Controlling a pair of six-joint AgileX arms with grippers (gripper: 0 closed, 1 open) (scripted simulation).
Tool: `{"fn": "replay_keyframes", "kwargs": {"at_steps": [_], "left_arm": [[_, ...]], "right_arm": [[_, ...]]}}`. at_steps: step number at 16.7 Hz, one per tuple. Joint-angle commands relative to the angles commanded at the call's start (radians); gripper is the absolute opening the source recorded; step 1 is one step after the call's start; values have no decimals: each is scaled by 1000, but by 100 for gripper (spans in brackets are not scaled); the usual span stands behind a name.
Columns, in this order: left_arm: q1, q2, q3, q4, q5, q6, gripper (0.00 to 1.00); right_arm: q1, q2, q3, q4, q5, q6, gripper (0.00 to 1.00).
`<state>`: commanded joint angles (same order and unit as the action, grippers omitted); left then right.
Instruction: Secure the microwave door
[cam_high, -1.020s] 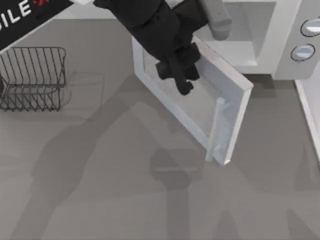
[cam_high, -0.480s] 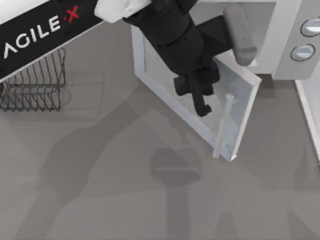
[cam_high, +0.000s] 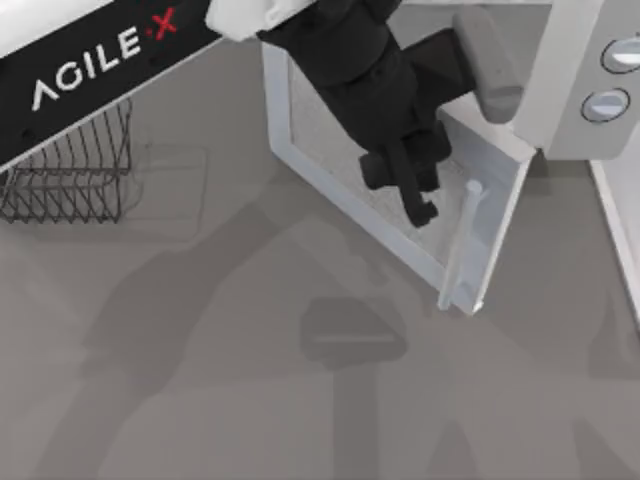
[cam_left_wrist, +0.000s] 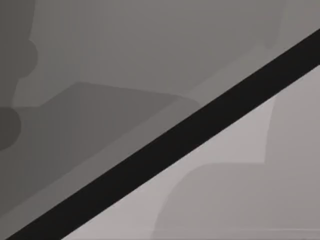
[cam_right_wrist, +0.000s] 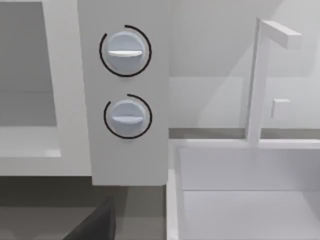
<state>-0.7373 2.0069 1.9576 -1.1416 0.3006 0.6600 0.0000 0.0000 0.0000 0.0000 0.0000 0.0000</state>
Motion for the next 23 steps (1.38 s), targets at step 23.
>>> {"fn": "replay_keyframes", "kwargs": {"at_steps": [23], "left_arm": [[9, 46, 102, -13, 26, -49, 0]], "right_arm": [[0, 0, 0, 0, 0, 0, 100]]}}
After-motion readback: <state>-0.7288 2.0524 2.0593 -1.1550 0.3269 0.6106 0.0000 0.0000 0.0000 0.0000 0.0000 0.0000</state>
